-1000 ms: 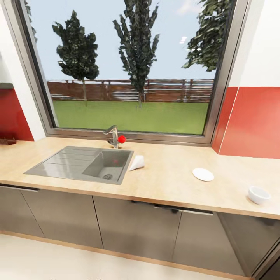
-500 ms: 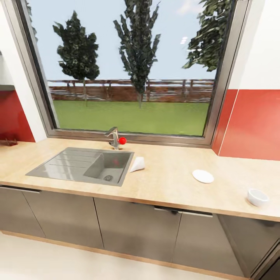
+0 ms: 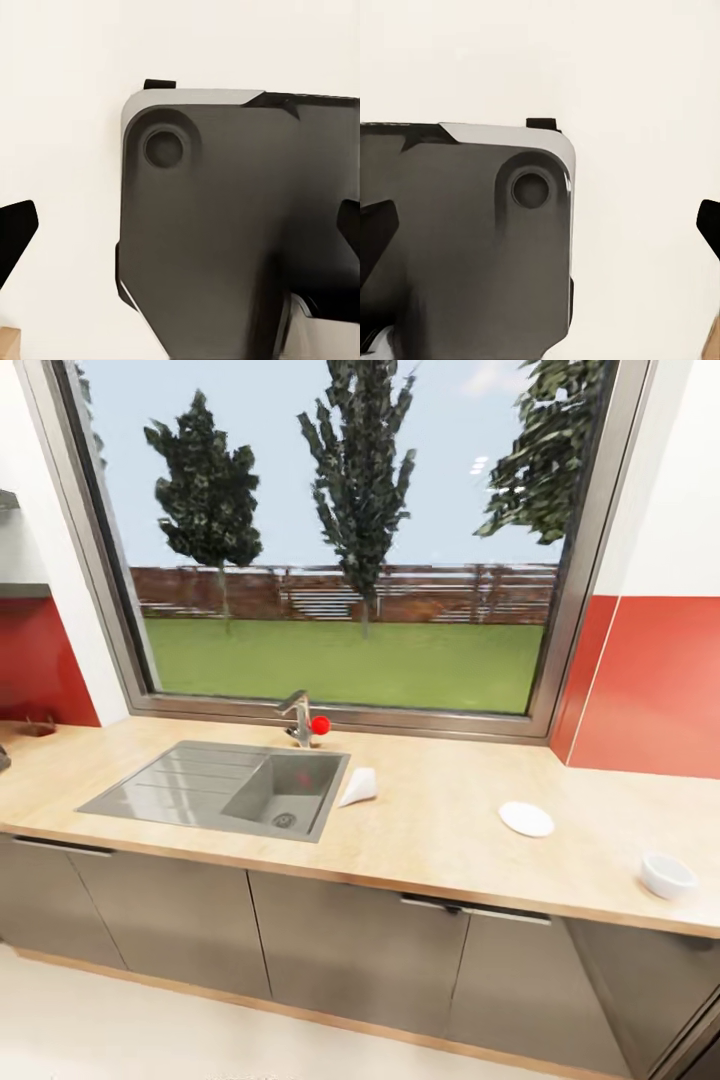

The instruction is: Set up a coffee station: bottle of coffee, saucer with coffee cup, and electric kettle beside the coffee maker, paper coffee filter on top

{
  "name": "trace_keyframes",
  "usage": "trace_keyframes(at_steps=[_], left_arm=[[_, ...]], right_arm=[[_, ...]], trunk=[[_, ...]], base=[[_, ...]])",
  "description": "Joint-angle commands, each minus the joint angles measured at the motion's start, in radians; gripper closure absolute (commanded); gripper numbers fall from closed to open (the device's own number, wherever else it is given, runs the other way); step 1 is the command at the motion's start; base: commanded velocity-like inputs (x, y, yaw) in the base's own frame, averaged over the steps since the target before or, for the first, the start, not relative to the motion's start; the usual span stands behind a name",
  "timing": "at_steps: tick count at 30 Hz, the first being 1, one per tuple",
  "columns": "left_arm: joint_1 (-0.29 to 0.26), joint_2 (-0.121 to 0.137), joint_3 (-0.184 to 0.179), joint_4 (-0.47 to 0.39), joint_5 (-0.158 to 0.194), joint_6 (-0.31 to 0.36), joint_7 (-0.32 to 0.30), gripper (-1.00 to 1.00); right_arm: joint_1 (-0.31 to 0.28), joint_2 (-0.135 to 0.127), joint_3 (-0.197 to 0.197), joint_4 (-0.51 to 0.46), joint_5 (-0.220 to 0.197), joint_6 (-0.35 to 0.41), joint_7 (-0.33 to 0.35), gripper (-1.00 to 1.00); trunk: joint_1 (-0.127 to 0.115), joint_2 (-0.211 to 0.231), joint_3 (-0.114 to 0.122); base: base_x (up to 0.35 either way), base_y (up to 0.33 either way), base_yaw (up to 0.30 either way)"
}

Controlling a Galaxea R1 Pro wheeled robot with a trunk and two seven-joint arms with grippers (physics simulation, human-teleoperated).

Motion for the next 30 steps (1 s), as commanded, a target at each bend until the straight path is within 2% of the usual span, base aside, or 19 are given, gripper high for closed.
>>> trace_keyframes(at_steps=[1, 7, 30], left_arm=[[0.000, 0.000, 0.001, -0.001, 0.006, 0.000, 0.000, -1.00], [0.000, 0.000, 0.001, -0.003, 0.006, 0.000, 0.000, -1.00], [-0.008, 0.006, -0.001, 0.003, 0.001, 0.000, -0.001, -1.00]], right_arm=[[0.000, 0.000, 0.000, -0.001, 0.001, 0.000, 0.000, -1.00], [0.000, 0.000, 0.000, -0.001, 0.001, -0.001, 0.000, -1.00], [0.000, 0.004, 0.000, 0.021, 0.005, 0.006, 0.000, -1.00]], trunk=[[-0.004, 0.006, 0.002], [-0.027, 0.048, 0.021], [-0.115, 0.209, 0.093]], base=[[0.000, 0.000, 0.218], [0.000, 0.000, 0.157], [0.000, 0.000, 0.002]])
